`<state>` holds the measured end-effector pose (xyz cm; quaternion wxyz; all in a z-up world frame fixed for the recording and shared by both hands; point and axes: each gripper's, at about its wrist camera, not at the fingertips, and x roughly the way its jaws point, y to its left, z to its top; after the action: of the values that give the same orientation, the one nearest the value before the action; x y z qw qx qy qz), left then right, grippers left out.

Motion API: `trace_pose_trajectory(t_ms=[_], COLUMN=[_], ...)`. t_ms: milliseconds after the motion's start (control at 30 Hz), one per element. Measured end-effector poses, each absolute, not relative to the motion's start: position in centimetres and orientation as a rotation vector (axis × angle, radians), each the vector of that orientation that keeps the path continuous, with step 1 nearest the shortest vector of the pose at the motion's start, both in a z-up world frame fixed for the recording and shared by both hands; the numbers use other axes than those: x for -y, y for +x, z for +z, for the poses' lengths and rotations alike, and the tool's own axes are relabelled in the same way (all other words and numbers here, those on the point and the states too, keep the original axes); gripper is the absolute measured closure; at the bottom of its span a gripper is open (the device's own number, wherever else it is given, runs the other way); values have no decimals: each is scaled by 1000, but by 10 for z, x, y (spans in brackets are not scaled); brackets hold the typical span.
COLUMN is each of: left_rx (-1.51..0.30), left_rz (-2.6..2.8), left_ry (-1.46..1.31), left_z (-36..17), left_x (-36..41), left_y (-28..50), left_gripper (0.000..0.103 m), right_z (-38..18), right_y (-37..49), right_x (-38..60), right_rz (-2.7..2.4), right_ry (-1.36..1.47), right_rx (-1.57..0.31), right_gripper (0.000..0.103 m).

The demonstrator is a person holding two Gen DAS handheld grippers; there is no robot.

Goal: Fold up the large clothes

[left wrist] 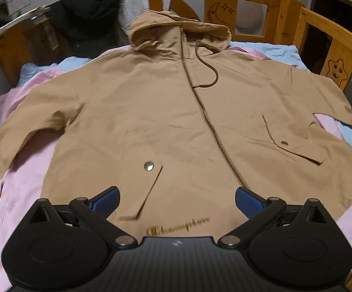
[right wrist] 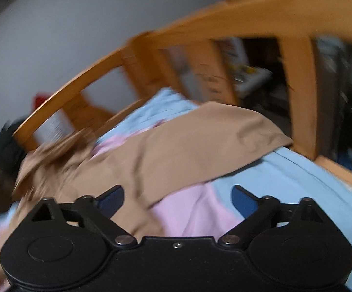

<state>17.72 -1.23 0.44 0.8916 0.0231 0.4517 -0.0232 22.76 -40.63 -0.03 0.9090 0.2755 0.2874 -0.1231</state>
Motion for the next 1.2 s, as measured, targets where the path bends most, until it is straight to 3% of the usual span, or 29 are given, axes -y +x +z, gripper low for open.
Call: trace_pose_trajectory(t_ms=[233,367,433,500,533,600,700,900,1200], left_rx=[-1002,-1027,-1034,-1034,-1033,-1033,-1024,-960,-884], left_rz=[-42,-27,-23,-18,-14,-9,-3,23,40], left_ry=[44,46,44,47,51,60,76,92,63], left_z=[-23,-32,-33,-31,-29,-23,-11,17,41], left_x=[4,-2,-6,-9,-11,-14,-20,-30,-44], left_y=[212,224,229,232,233,235,235,221,190], left_gripper=[0,0,0,0,0,0,0,0,0], right_z=[-65,-79,-81,-83,-84,-86,-80,-26,38], right_y=[289,298,303,305,304,303,297,287,315], right_x=[447,451,454,456,458,459,454,403,245], right_rz=[-555,-645,-683,-729,-750,-793,-791,-691,-244], right_ry=[862,909,921,942,956,976,947,706,62], right_rx=[-628,-542,-511,-501,-495,-478,-430,-311,-202], right_gripper=[23,24,34,59,62,91,98,101,102])
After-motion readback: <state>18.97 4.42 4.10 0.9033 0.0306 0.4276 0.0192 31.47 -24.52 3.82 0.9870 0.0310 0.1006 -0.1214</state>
